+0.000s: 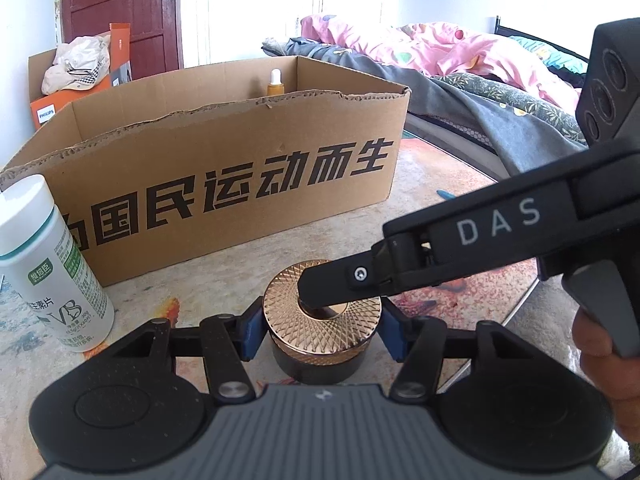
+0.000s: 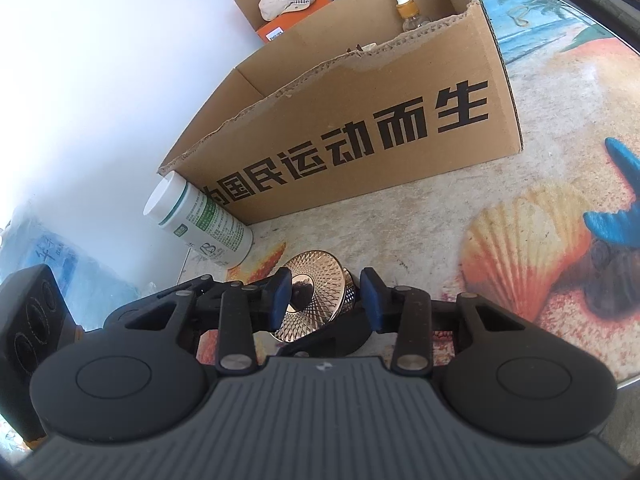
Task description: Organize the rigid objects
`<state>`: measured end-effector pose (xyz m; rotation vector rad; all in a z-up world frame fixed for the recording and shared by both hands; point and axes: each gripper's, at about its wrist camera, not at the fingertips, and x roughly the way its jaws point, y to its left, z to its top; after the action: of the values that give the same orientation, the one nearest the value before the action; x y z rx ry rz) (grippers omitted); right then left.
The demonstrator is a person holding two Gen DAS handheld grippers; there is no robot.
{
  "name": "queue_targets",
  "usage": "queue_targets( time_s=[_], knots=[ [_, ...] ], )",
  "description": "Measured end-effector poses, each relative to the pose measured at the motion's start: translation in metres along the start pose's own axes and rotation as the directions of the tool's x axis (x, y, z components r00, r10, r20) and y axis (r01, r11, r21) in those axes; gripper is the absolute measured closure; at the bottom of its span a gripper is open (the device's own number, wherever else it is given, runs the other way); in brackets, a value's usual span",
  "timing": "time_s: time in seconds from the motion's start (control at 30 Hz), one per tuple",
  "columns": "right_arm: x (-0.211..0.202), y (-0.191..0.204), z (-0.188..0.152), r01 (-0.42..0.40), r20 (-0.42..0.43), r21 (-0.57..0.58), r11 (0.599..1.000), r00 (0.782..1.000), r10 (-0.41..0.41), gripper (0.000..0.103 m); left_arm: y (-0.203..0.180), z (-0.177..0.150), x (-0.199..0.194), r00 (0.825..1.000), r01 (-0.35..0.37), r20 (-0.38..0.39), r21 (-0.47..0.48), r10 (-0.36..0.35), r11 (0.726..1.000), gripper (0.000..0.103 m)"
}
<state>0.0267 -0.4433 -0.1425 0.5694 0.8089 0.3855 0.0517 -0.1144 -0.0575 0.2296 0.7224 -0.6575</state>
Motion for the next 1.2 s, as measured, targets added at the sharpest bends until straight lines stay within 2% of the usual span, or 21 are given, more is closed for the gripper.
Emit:
queue_targets(
  time_s=[0.47,0.7,0.83,1.03,1.2],
  knots=[
    [0.001,-0.006,-0.005,-0.020,-0.029,0.028,0.999,0.999,0.021,0.055,0.002,-0.003,0.008,0.999,0.007,-0.043,-0.017,-0.008,1.000,0.045],
    [0.001,-0.009,-0.005,-0.029,-0.024,0.042,0.999,0.999,0.030,0.054,0.001,-0.003,0.008,0.999,0.002,-0.036,-0.010,-0.003,1.000,0.046],
    [0.000,-0.002,-0.005,-0.015,-0.019,0.013,1.000,1.000,0.015,0.057,0.000,-0.002,0.006,0.999,-0.005,-0.033,-0.006,0.005,1.000,0.046],
    [-0.013,0.015,0.003,-0.009,0.022,-0.044,0.999,1.000,0.010,0.058,0.000,0.009,-0.012,1.000,-0.018,0.016,0.005,0.018,1.000,0.046],
    [-0.036,0.042,0.028,-0.033,0.096,-0.118,0.992,0.994,0.045,0.058,0.002,0.035,-0.041,0.993,-0.045,0.113,0.010,0.043,0.999,0.046]
  ],
)
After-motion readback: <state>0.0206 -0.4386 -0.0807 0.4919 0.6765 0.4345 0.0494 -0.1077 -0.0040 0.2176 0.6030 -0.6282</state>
